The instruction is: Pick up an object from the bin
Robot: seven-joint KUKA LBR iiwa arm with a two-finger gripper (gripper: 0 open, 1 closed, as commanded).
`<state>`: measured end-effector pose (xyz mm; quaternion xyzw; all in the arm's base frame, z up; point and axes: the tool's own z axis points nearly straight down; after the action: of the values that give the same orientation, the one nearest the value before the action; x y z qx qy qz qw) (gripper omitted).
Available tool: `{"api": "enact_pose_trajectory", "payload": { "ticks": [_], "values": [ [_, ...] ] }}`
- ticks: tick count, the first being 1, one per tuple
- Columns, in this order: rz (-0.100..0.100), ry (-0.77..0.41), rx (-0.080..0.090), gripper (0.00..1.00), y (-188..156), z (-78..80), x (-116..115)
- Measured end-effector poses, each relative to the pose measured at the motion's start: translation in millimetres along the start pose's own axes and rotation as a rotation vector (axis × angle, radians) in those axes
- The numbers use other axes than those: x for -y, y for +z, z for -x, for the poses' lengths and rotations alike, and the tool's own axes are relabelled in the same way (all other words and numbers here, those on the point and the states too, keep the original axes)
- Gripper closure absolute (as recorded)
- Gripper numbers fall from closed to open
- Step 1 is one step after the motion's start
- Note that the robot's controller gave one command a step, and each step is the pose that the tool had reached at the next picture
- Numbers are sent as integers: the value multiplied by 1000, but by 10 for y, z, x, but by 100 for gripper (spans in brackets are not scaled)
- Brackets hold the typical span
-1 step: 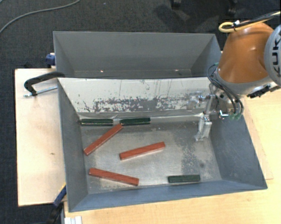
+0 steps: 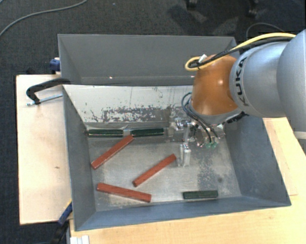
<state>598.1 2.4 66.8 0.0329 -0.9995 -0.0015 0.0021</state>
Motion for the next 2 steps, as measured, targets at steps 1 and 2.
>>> {"api": "enact_pose_trajectory", "payload": {
  "ticks": [1,2],
  "values": [
    [0,-146,1,0,-33,-603,-538],
    [-2,-143,5,100,-35,-588,-515]
  ]
}}
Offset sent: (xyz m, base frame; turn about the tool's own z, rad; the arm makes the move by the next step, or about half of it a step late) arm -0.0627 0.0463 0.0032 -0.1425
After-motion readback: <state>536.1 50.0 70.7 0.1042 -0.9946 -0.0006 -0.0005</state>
